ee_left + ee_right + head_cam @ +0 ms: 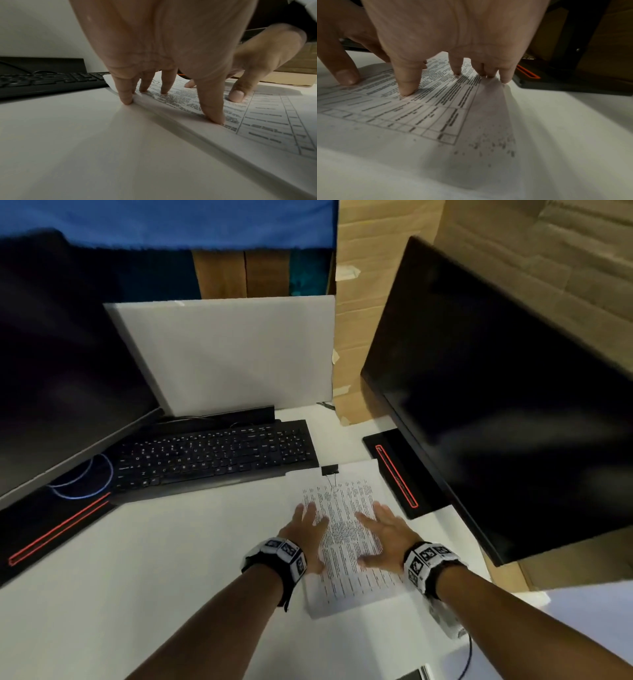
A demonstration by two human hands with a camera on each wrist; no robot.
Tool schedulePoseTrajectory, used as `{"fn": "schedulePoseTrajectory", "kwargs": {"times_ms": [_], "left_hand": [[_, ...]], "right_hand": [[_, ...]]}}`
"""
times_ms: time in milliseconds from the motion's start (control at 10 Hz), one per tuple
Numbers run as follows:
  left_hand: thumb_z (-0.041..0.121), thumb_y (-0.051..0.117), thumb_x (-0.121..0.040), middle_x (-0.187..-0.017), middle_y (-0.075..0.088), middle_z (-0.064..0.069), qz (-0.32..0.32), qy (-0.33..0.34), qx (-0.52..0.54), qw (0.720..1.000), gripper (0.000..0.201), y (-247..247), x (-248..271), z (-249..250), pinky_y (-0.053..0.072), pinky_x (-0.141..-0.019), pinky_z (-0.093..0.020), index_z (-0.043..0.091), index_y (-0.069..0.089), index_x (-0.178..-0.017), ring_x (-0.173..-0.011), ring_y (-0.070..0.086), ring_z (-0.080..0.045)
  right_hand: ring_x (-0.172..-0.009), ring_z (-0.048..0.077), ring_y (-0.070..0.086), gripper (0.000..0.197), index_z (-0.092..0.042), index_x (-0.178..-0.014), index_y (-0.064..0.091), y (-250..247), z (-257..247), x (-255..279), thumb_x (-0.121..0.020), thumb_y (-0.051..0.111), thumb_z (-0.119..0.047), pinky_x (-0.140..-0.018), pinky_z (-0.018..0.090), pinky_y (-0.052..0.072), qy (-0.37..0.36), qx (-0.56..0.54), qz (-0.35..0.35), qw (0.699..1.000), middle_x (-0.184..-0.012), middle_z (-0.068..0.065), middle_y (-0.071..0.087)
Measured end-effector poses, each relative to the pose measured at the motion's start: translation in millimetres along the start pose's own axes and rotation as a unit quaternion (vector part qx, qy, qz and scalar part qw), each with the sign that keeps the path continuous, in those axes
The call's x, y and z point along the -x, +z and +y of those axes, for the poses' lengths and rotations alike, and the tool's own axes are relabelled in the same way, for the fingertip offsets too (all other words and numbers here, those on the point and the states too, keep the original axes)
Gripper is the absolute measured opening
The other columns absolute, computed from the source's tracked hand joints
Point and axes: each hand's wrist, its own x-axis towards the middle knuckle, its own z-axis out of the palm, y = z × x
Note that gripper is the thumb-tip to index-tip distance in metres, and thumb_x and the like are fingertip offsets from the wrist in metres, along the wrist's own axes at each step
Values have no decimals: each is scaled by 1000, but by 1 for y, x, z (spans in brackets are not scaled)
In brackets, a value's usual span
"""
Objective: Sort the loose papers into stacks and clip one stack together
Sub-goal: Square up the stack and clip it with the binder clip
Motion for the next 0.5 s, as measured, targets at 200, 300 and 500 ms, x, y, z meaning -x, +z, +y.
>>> {"fn": "schedulePoseTrajectory", "kwargs": {"times_ms": [200, 300, 500], "left_hand": [[37, 79, -75, -161, -13, -10, -6, 9, -5, 1000, 106, -4, -10, 7, 22, -116, -51, 22, 8, -154, -148, -12, -33], [39, 79, -75, -162, -13, -9, 8, 10, -3, 1000, 106, 1, -5, 5, 23, -115, -51, 23, 9, -153, -148, -12, -32], [47, 77, -73, -159, -25, -2, 39, 3, 77, 996, 114, 6, 41, -1, 13, -118, -49, 33, -5, -152, -147, -20, -28]], "right_hand": [[-147, 22, -12, 99, -42, -150, 4, -4, 6, -2, -75, 65, -62, -118, 43, 0, 9, -1, -3, 1000, -160, 2, -14], [-148, 21, -10, 100, -42, -150, 3, 2, 8, -2, -74, 64, -64, -119, 45, 0, 6, 25, 8, 1000, -160, 3, -12], [-145, 16, -19, 102, -42, -149, -4, 7, 3, 8, -74, 60, -68, -118, 44, -8, 0, 24, 13, 1000, -159, 0, -19]]}}
